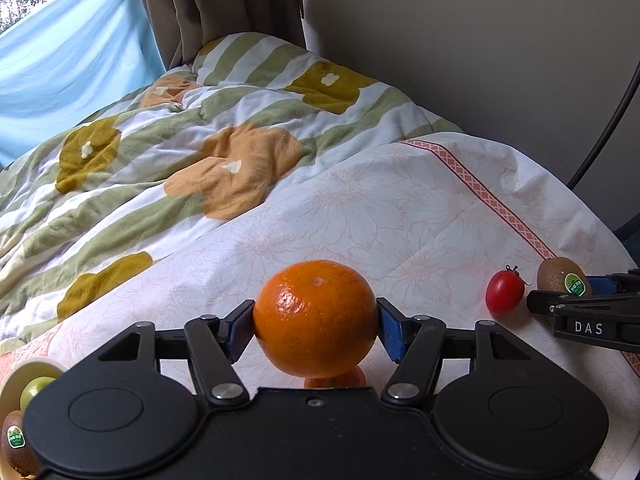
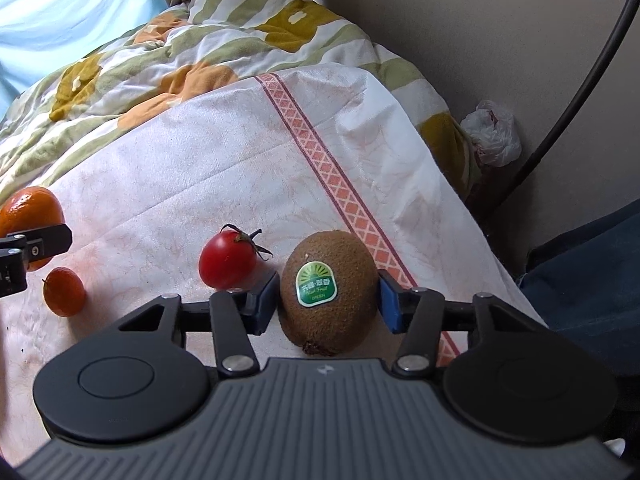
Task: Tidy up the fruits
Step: 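Grasp a mandarin with the left tool while the right tool grasps a kiwi, then carry the mandarin and kiwi to the duck bowl with both tools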
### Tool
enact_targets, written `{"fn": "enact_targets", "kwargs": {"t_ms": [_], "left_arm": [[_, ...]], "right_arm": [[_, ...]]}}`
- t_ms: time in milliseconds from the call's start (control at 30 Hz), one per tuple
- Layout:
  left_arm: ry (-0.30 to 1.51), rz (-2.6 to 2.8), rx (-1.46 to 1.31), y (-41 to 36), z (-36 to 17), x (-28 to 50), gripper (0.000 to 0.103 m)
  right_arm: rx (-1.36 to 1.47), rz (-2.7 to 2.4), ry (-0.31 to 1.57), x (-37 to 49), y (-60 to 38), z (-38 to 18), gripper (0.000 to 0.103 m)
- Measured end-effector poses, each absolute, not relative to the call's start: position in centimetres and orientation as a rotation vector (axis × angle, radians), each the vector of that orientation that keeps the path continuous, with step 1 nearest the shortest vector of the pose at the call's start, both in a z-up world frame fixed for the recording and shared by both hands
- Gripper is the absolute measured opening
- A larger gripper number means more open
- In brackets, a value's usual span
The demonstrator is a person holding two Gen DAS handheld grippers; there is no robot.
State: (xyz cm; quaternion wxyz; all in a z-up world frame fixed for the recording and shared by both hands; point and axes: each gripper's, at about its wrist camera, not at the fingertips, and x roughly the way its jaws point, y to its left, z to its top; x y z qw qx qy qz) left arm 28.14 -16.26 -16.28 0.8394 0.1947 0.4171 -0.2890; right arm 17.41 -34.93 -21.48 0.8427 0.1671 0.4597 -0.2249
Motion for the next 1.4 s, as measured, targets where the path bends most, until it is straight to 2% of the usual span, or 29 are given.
{"fn": "enact_targets", "kwargs": {"t_ms": [233, 767, 1067, 1400], "left_arm": [[0.865, -0.597, 0.396, -15.3, -15.4, 27.3, 0.067], [0.773, -0.561, 0.315, -10.4, -10.8, 23.8, 0.067], [0.749, -0.448, 0.251, -3.9, -9.0, 22.0, 0.067], [0.752, -0.268, 0.167, 3.9, -8.4, 21.2, 0.067]], "right_arm": [[0.354, -0.473, 0.943, 16.7, -35.0, -21.1, 0.065], [0.266, -0.403, 0.790, 15.0, -31.2, -13.8, 0.065], [0.219, -0.241, 0.723, 16.5, -24.8, -9.9, 0.064], [0.140, -0.014, 0.723, 20.4, -15.9, -9.0, 0.064]]}}
